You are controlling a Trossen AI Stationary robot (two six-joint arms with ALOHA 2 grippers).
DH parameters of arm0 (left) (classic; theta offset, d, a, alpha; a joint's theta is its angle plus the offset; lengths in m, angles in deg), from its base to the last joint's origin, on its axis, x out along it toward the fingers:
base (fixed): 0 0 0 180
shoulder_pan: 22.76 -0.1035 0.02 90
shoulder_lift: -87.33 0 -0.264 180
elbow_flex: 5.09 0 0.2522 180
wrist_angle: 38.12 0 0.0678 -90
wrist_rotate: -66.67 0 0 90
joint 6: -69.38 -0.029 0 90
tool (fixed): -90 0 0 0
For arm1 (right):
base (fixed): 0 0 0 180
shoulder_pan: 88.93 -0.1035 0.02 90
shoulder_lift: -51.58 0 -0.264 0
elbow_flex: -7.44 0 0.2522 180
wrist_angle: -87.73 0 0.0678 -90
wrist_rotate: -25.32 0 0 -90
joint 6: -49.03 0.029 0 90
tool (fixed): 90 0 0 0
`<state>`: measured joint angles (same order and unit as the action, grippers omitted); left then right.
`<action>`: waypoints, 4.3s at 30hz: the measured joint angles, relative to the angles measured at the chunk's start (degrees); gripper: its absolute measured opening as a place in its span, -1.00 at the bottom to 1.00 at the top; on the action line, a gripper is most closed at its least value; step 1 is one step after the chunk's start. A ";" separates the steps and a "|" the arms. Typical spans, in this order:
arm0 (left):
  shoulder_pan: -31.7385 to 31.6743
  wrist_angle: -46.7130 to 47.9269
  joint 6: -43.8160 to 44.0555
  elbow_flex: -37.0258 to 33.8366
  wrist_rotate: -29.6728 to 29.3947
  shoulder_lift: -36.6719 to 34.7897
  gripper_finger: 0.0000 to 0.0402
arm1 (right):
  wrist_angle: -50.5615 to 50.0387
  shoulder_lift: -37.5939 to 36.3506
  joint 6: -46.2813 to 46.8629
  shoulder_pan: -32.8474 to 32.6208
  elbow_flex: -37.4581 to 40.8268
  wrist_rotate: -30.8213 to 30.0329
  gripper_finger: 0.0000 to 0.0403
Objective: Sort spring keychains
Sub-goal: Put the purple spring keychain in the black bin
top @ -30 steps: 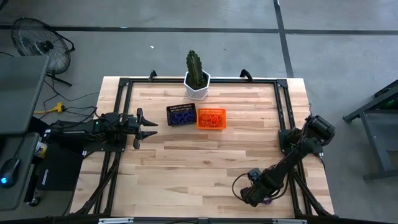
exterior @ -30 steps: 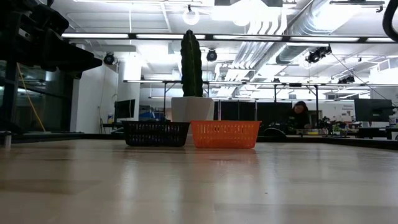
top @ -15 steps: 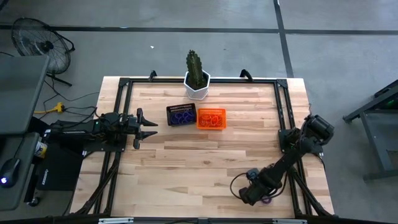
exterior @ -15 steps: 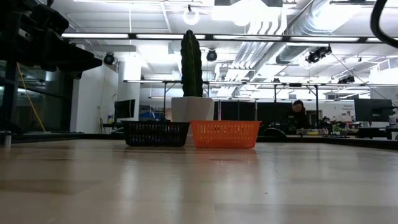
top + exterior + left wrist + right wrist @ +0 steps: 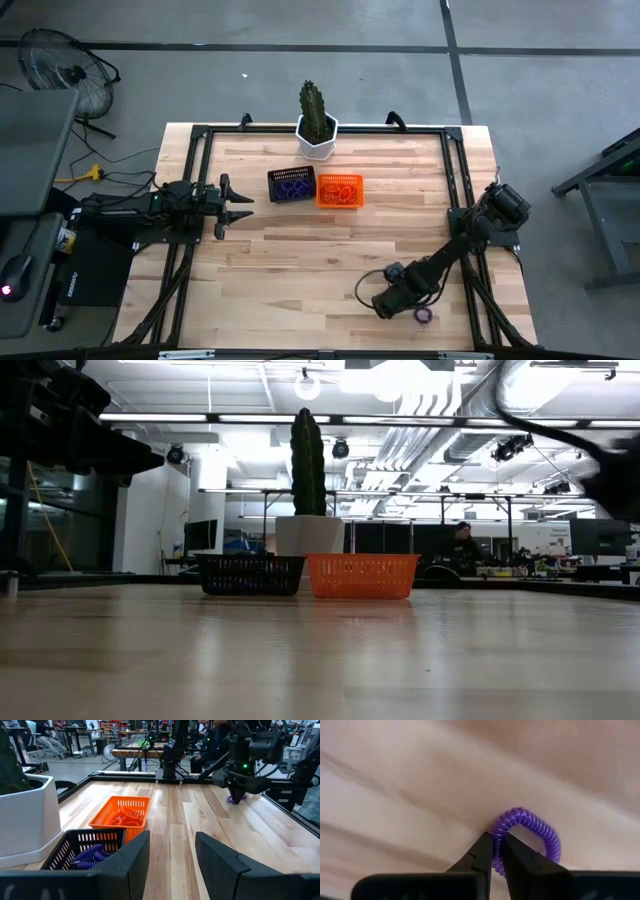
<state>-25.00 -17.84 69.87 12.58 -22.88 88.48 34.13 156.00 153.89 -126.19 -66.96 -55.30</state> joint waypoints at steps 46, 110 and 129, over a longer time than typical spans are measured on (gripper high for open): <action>0.02 0.00 0.00 0.00 0.00 0.00 -0.22 | -8.05 24.47 -46.45 45.33 -58.32 -16.26 -0.86; 0.02 0.02 0.00 0.02 0.00 0.00 -0.22 | -48.60 7.46 -42.03 28.37 -54.07 -30.07 0.05; 0.01 0.00 0.00 0.01 0.02 0.00 -0.22 | -21.58 -13.09 -3.29 4.11 -8.87 -6.89 0.01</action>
<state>-24.99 -17.84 69.87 12.59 -22.86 88.48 12.55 142.92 150.60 -122.08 -75.83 -62.19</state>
